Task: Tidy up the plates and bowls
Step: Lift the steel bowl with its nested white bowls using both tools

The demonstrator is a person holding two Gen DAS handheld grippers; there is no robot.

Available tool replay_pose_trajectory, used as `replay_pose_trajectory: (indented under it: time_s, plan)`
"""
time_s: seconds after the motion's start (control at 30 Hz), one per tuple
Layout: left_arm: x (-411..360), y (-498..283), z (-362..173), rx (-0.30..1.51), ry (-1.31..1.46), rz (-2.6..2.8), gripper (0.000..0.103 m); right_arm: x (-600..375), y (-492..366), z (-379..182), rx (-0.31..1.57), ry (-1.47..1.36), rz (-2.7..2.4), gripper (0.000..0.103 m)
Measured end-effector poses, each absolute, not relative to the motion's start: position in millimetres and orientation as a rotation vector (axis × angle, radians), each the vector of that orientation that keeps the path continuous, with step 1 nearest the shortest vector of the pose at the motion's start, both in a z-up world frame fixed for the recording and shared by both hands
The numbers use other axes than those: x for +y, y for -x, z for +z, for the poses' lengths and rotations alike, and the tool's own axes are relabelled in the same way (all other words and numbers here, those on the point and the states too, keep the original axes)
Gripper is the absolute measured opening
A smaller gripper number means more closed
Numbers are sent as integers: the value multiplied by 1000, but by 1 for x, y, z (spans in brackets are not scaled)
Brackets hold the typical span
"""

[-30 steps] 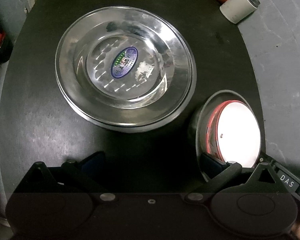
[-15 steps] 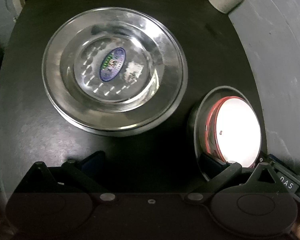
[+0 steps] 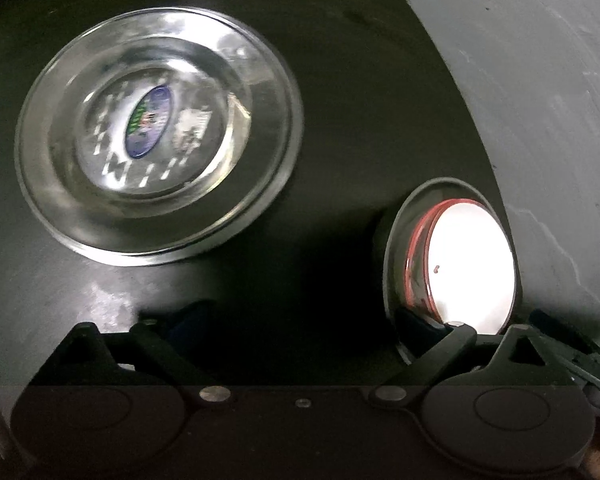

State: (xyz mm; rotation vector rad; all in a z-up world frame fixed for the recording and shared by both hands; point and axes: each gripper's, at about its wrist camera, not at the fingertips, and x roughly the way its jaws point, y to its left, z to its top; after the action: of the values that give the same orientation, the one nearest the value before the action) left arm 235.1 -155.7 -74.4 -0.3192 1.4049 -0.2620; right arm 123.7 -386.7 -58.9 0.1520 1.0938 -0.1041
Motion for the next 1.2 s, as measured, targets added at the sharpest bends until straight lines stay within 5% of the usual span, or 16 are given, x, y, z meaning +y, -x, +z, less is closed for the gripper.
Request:
replay_pose_trajectory:
  time_s: [0.4,0.67,1.13,1.2]
  plan:
    - [-199,-254,-71,1360,98,-417,82,-396,-106,-59,1092,-228,-148,102]
    - [-211,-259,-75,1322,54,-528,63,-402,-96,-62,1077,-277,-163,101]
    - [-218,-256,-67,1288,62,-664,21,-392,-87,-53,1033,-306,-91,70]
    - [-218,-254,-67,1285,63,-672,19,-390,-87,-52,1026,-312,-69,58]
